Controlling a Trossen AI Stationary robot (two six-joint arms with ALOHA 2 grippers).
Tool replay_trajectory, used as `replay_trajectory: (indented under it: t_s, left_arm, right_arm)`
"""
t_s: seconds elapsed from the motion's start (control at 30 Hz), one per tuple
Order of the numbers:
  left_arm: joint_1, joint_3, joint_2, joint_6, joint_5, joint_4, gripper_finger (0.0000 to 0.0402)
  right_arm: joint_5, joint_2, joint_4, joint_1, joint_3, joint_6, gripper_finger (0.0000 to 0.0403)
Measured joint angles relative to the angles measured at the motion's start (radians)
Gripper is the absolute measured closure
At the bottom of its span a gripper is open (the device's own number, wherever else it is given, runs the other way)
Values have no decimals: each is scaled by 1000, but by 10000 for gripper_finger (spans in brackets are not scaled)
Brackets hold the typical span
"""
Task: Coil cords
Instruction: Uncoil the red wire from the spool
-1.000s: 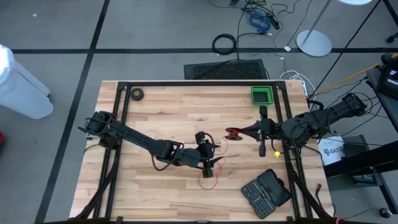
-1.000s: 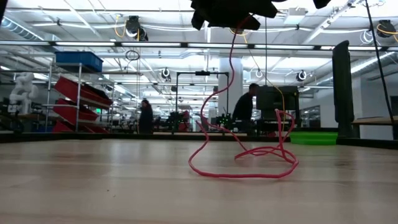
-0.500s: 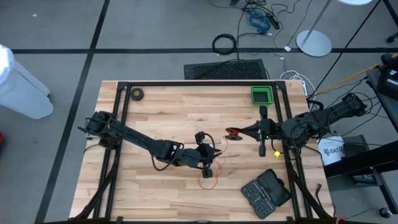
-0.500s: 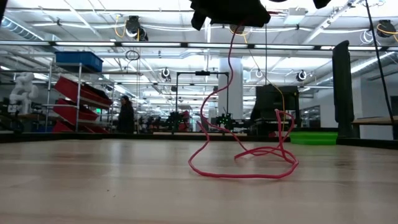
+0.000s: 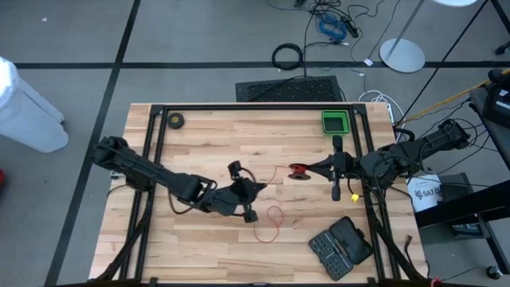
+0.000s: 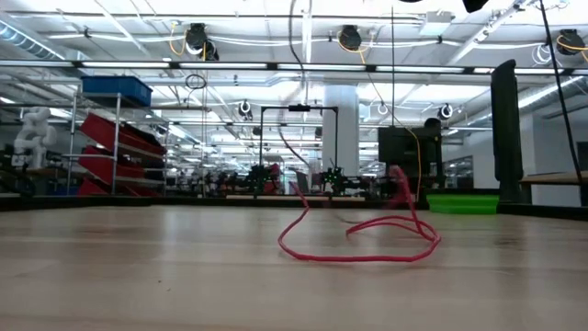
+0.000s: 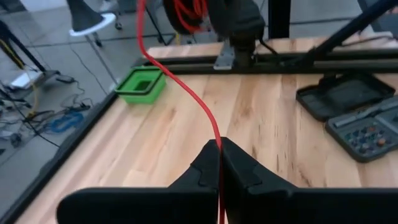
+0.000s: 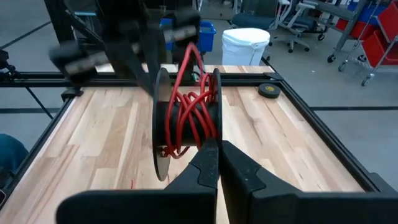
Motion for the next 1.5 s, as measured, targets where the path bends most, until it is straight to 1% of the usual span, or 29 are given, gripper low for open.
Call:
replay_trajectory:
  t_s: [0.1,0.2,0.3,0.4,0.53,0.7,0.9,1.03,1.13,1.3,1.37,1.5]
  left_arm:
    - [-29,0,-30,2,-37,-1,398]
    - [-53,0,-57,9,-48,3,399]
    - [-75,0,-69,33,-49,49,399]
    - [-98,0,-70,105,-35,129,399]
    - [-115,0,-70,156,47,219,399]
    - [-116,0,-67,162,160,295,400]
    - [-108,1,-40,167,203,339,400]
    - [-94,1,-2,184,221,410,400]
    - [-79,1,35,194,264,468,400]
    - [-51,1,96,218,359,561,400]
    - [-39,1,116,219,402,565,400]
    - [-15,1,146,238,520,553,400]
  right_arm:
    - [0,18,3,0,0,8,403]
    - [0,46,29,-1,0,-1,403]
    - [-1,76,74,-9,0,-31,403]
    - [0,103,111,-26,0,-55,403]
    - [0,136,128,-52,0,-64,403]
    - [1,175,137,-84,0,-64,403]
    - [1,228,201,-110,0,-71,403]
    - [2,269,242,-115,0,-100,403]
    - [1,296,270,-115,0,-118,403]
    - [0,323,306,-115,0,-137,403]
    - [0,324,306,-115,0,-142,403]
    - [0,309,306,-115,0,-142,403]
